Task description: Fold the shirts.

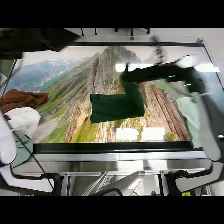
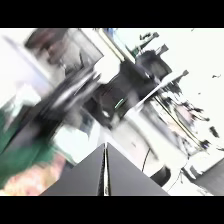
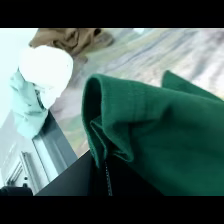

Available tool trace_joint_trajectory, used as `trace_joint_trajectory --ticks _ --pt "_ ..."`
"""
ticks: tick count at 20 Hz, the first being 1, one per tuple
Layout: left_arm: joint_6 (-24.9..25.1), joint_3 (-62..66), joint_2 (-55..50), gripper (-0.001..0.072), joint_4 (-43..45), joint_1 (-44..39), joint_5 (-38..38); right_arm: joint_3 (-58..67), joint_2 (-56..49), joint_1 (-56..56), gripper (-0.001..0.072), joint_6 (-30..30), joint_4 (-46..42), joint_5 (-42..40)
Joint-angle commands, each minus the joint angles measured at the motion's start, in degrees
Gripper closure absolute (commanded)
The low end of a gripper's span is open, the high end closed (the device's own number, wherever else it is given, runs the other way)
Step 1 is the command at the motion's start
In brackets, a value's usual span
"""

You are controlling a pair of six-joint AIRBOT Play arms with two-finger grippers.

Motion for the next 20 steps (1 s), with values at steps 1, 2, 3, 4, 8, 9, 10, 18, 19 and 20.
trace_joint_trajectory --ticks 1,2,3,4,8,9,10,18,19,20 --pt "3.82 -6.08 8.07 0.0685 -2.69 6.45 -1.6 -0.35 -9.18 15.87 0.0664 -3.45 0.11 -15.89" --pt "4.63 -8.37 9.57 0.0685 -2.71 7.23 -2.01 -0.35 -12.72 19.12 0.0484 -3.78 0.17 -20.11" --pt "5.4 -10.82 10.95 0.0685 -2.75 7.87 -2.43 -0.33 -15.76 21.77 0.0306 -5.22 0.31 -24.02" --pt "5.46 -13.27 12.22 0.0685 -2.78 8.41 -2.34 -0.28 -17.57 23.15 0.0299 -5.6 0.28 -26.62" --pt "6.8 -19.28 14.45 0.0685 -2.89 9.11 -2.34 -0.28 -14.01 16.5 0.0299 -5.53 0.04 -22.45" --pt "6.8 -19.98 14.4 0.0685 -3.19 9.22 -2.45 -0.28 -11.98 13.09 0.0299 -5.51 -0.35 -19.78" --pt "6.78 -20.59 14.38 0.0685 -3.41 9.22 -2.34 -0.28 -9.86 9.03 0.0297 -5.14 -1.57 -16.96" --pt "6.69 -20.94 14.38 0.0684 -3.48 9.16 -2.38 -5.07 -7.02 -15.82 0.0076 9.86 -23.76 1.77" --pt "6.69 -20.94 14.38 0.0684 -3.48 9.16 -2.38 -6.01 -7.87 -15.98 0.0078 9.11 -23.78 1.77" --pt "6.69 -20.94 14.38 0.0684 -3.45 9.14 -2.36 -6.45 -9.16 -15.8 0.0078 8.61 -23.65 1.86"
